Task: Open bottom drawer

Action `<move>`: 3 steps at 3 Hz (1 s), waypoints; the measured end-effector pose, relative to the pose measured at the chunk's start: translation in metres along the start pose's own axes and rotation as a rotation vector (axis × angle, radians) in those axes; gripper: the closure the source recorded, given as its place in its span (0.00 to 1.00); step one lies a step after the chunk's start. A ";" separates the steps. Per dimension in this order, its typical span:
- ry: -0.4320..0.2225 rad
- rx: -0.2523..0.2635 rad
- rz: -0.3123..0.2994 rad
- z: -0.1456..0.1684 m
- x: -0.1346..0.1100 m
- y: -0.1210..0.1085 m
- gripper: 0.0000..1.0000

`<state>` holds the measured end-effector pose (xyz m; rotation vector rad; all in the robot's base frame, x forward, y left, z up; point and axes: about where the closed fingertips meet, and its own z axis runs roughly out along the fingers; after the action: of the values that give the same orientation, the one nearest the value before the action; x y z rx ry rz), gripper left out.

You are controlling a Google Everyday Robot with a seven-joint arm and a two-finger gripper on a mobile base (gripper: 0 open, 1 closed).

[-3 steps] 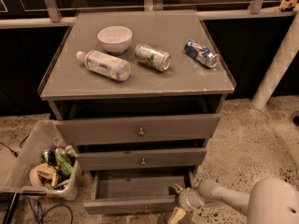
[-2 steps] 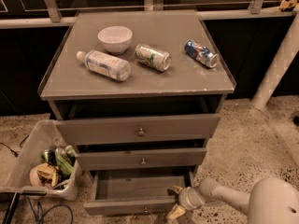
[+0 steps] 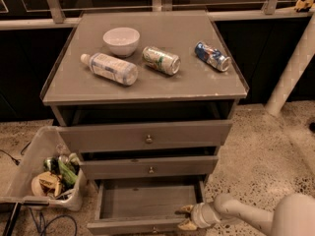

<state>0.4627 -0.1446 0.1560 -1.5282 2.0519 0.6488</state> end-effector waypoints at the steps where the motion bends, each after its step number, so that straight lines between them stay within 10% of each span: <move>1: -0.014 -0.012 0.014 -0.005 0.008 0.019 0.88; 2: -0.014 -0.012 0.014 -0.007 0.007 0.023 1.00; 3: -0.014 -0.012 0.014 -0.007 0.007 0.023 0.85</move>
Offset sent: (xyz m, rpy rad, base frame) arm -0.1764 -0.0776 -0.0116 0.0752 0.0684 -0.1932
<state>0.4384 -0.1481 0.1585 -1.5133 2.0537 0.6769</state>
